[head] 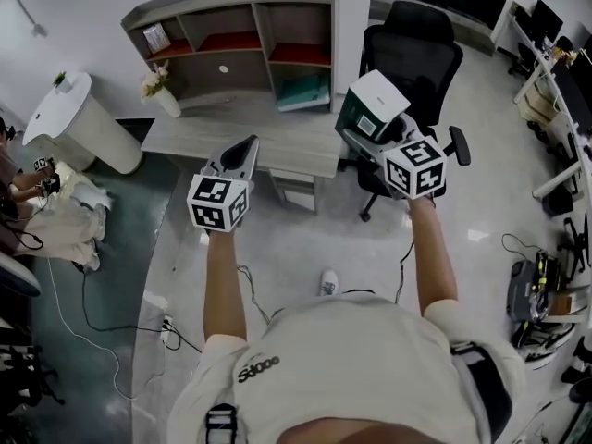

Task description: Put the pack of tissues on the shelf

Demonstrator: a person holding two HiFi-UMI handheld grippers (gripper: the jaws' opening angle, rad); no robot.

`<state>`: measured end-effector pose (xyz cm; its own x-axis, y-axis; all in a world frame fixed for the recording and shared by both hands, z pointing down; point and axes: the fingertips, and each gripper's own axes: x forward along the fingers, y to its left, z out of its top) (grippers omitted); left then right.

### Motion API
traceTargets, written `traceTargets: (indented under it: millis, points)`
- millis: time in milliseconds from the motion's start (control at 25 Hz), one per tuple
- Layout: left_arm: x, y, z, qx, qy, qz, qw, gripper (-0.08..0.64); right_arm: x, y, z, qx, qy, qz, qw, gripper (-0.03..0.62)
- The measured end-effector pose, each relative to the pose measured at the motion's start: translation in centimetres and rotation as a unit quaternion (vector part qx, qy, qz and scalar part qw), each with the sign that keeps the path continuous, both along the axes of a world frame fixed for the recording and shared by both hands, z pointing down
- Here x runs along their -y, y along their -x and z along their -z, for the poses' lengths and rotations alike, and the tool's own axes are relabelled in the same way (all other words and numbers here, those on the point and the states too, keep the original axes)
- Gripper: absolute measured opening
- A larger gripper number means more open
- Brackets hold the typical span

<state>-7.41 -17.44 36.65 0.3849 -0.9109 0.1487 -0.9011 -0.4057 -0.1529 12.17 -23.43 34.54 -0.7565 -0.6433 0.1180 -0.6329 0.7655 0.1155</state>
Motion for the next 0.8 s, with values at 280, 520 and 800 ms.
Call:
traceTargets:
  millis: [280,520,800]
  points:
    - [6.2,-0.6,-0.3,0.005,0.01,0.018,0.9998,0.018,6.5,0.1,-0.3,-0.004,0.005,0.025,1.0,0.371]
    - [10.0,0.2,-1.2,0.003,0.016,0.042,0.999,0.018,9.9,1.2,-1.4,-0.01,0.016,0.038,0.999,0.37]
    - [15.0,2.1,-2.4,-0.025,0.025,0.035,0.9988,0.018,14.0,3.5,-2.7,-0.024,0.022,0.042,0.999,0.371]
